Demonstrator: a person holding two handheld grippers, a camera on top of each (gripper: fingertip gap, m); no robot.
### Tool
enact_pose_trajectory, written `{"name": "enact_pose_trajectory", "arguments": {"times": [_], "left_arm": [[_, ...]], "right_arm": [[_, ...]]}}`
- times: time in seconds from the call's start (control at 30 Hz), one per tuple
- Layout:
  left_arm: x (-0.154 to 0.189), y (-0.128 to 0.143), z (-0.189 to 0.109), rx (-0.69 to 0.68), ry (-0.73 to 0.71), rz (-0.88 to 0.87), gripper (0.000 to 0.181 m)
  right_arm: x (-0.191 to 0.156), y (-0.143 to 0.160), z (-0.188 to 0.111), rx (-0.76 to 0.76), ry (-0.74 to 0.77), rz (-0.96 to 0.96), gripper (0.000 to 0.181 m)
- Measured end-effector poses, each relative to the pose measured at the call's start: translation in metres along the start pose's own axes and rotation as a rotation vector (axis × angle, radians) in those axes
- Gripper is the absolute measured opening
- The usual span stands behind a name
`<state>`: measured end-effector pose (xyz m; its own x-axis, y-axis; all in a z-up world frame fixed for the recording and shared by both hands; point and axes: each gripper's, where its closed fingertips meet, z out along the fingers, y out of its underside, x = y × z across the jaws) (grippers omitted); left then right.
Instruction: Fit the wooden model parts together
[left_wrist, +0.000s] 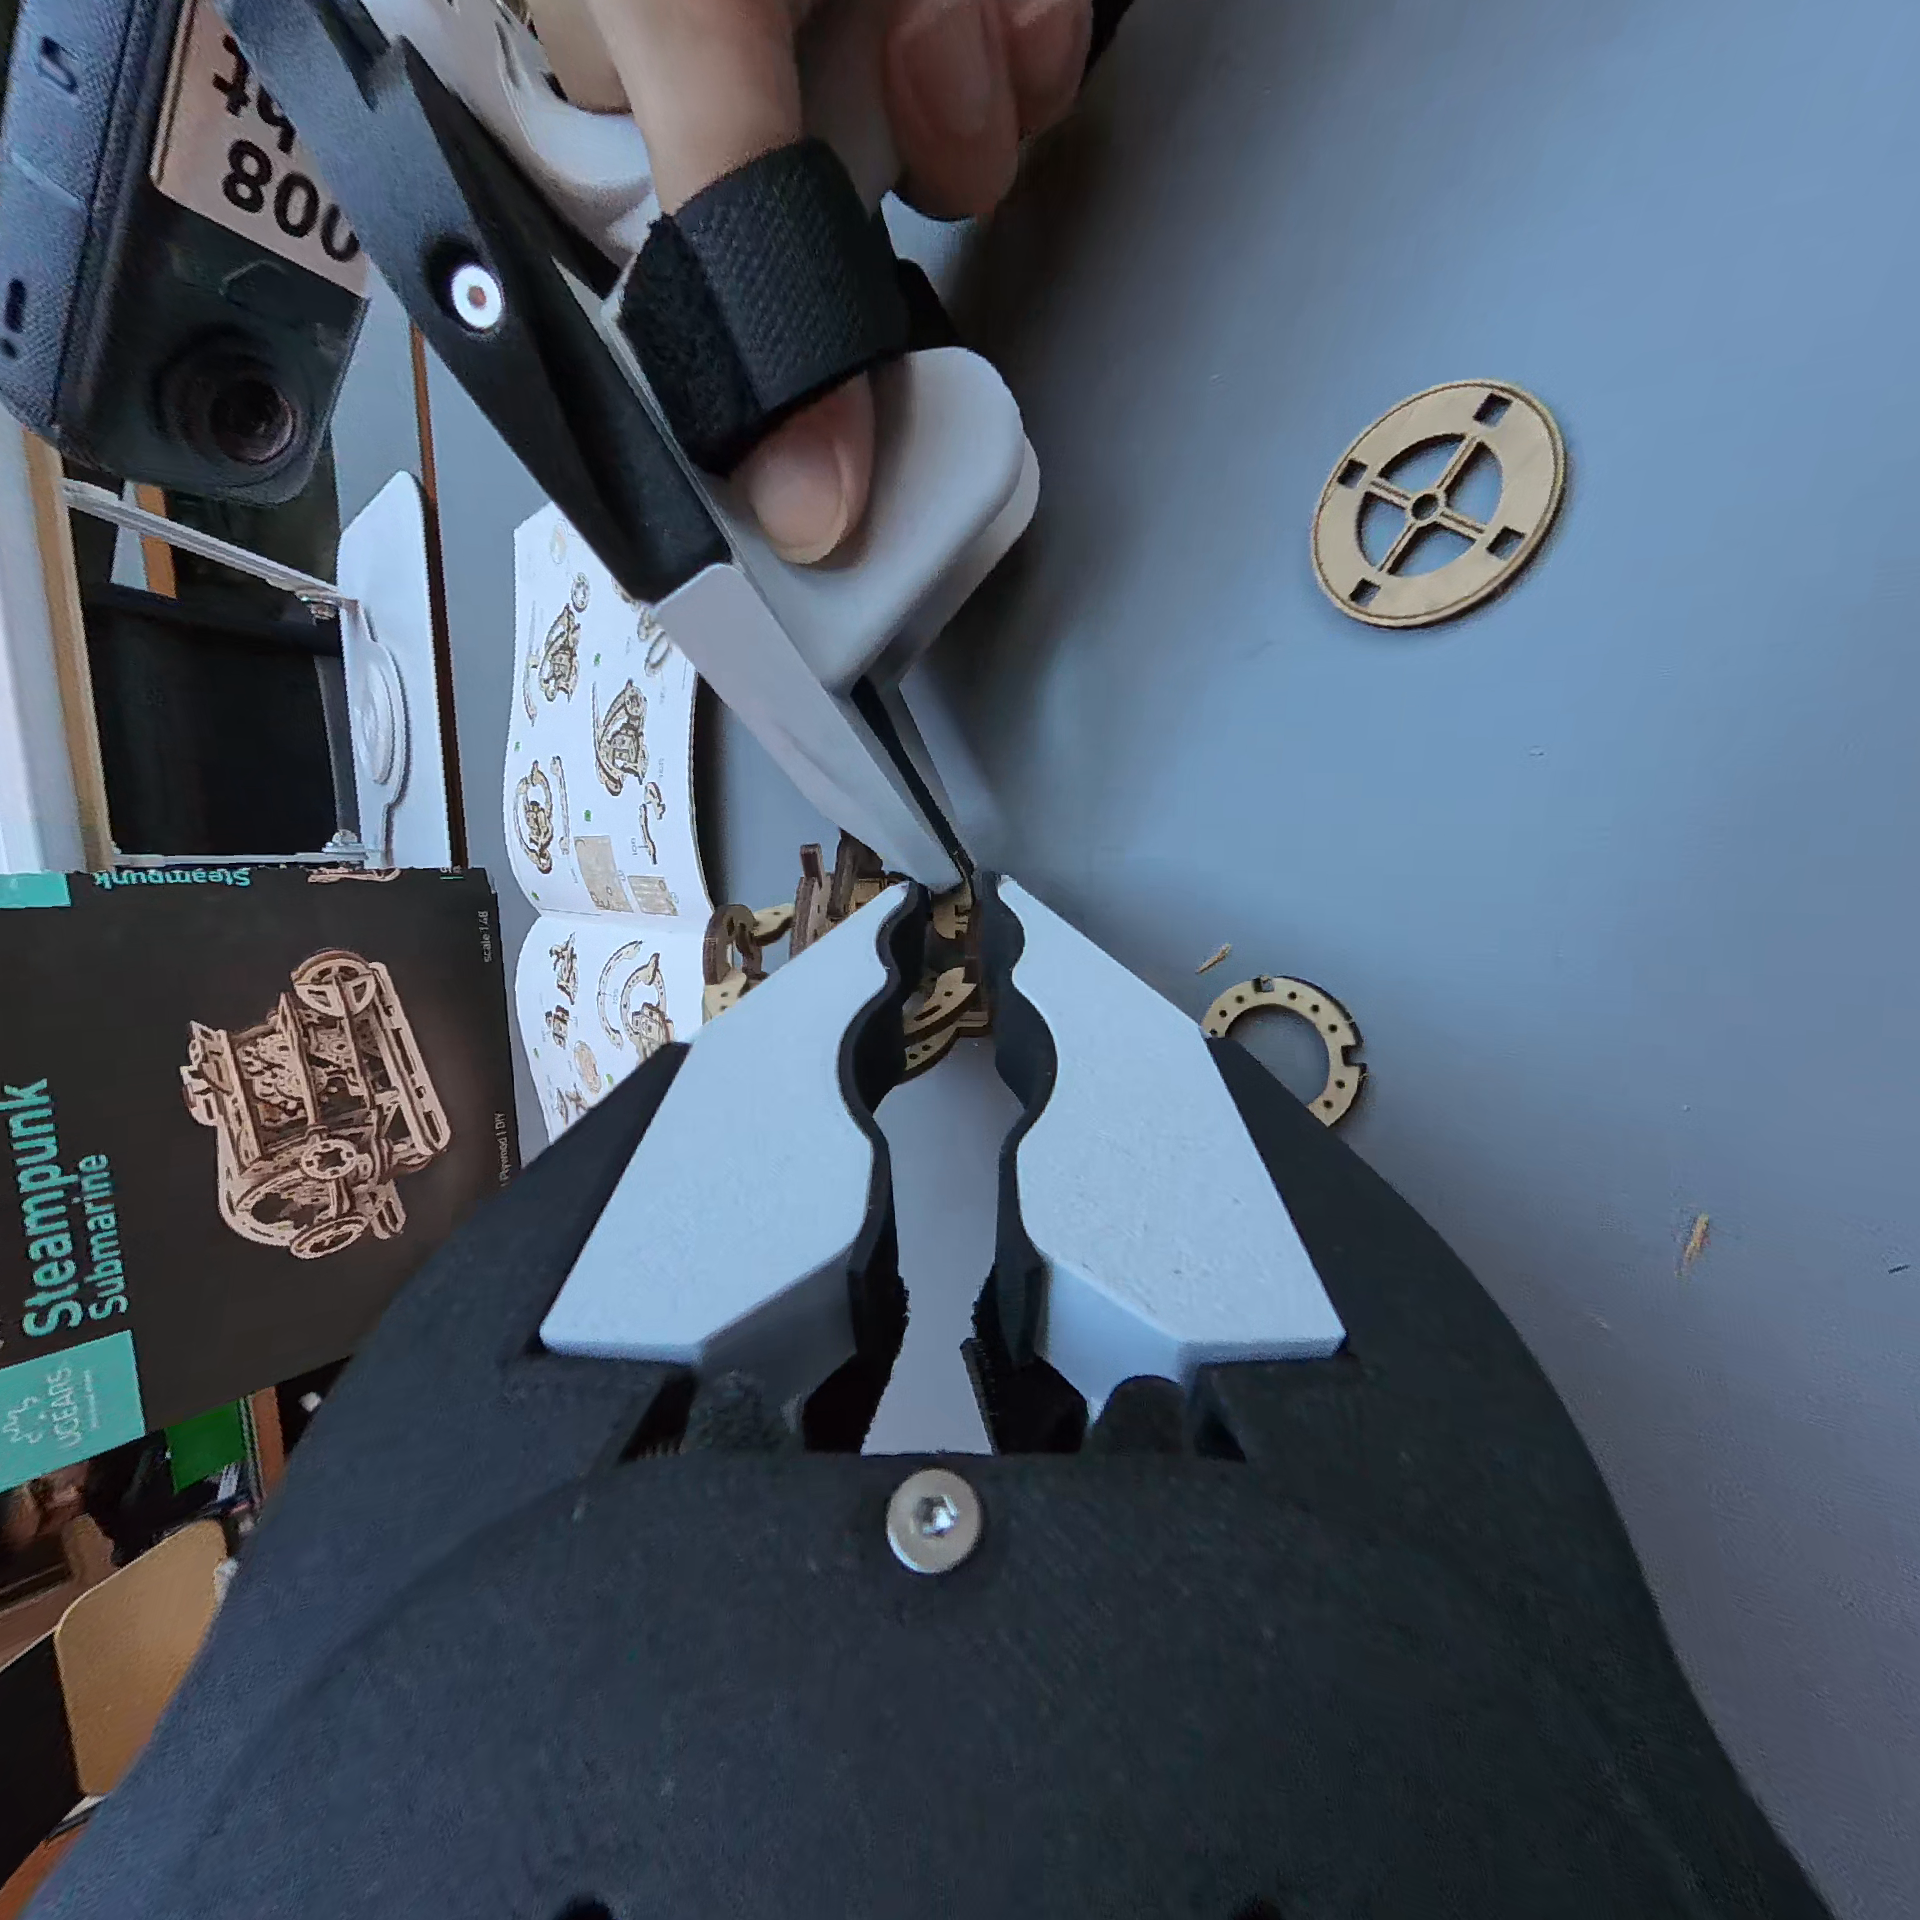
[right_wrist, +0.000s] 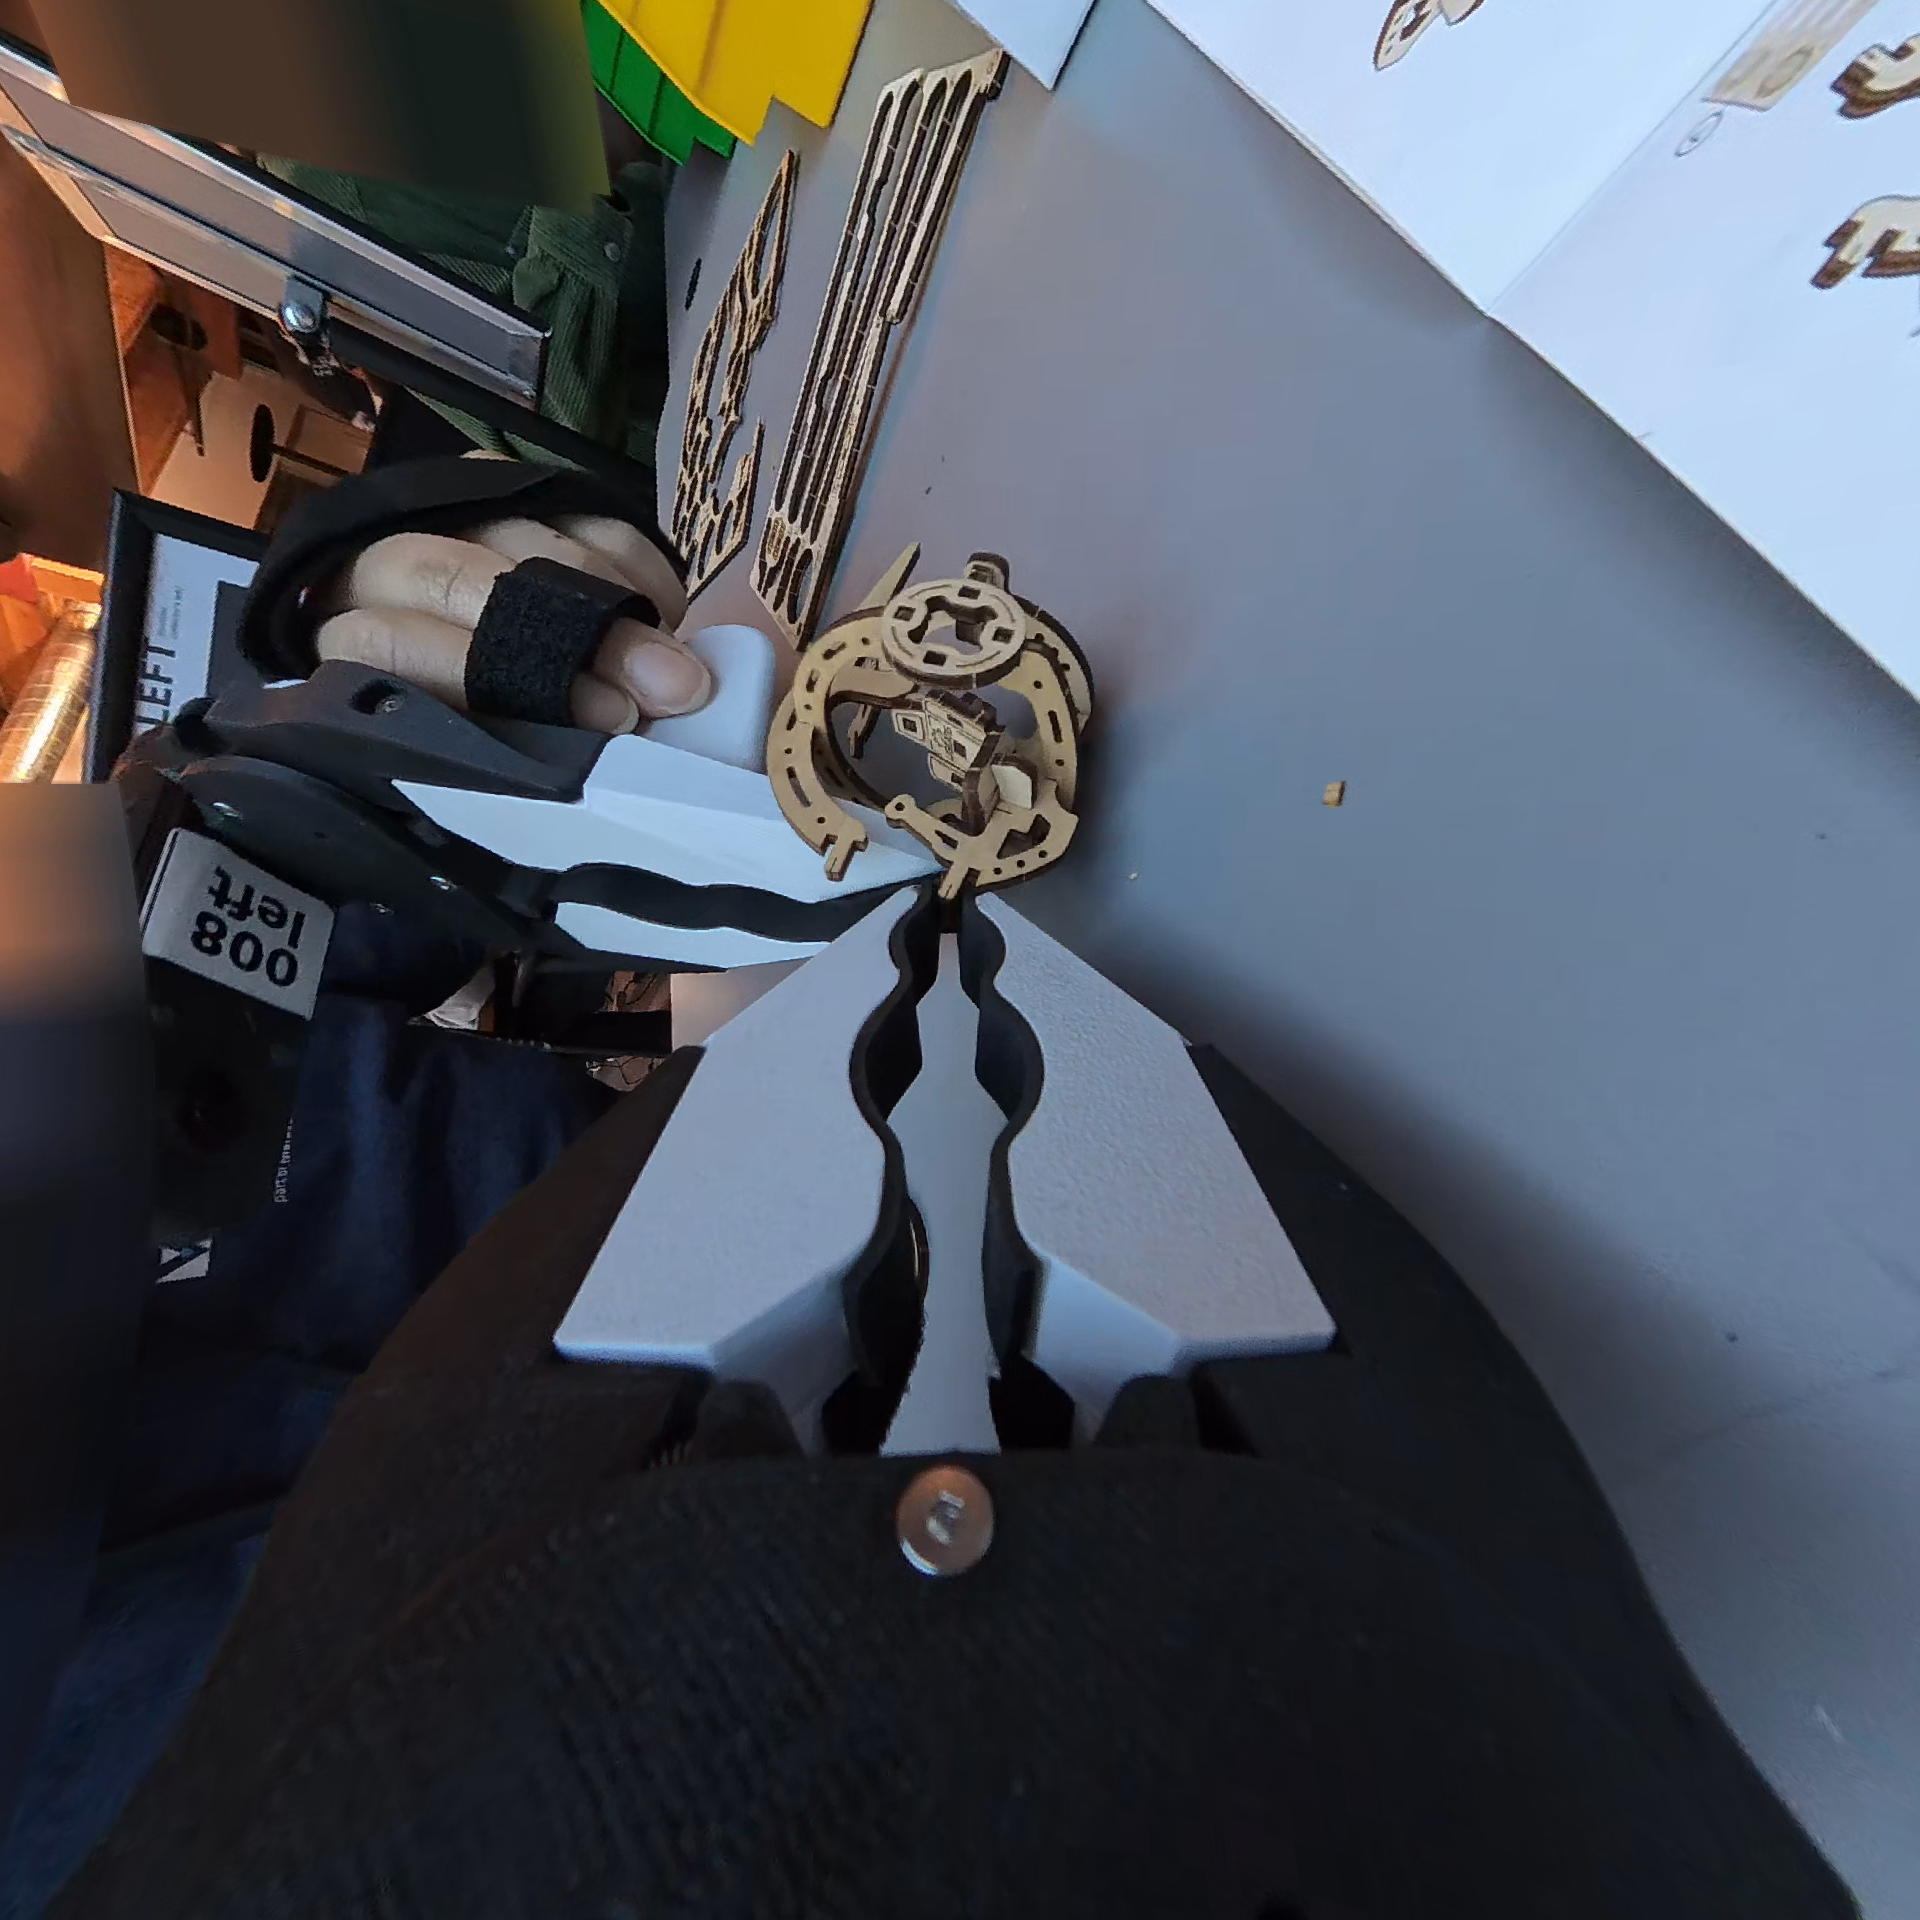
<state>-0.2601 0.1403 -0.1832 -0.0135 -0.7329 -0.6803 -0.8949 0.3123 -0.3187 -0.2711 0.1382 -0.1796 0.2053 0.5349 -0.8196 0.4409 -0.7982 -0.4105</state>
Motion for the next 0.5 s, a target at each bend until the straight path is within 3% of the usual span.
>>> {"name": "enact_pose_trajectory", "arguments": {"times": [0.5], "left_arm": [[-0.0018, 0.0058, -0.0003, -0.143, 0.003, 0.003, 0.010]], "right_arm": [[0.0003, -0.0024, 0.0030, 0.009, 0.071, -0.004, 0.001]]}}
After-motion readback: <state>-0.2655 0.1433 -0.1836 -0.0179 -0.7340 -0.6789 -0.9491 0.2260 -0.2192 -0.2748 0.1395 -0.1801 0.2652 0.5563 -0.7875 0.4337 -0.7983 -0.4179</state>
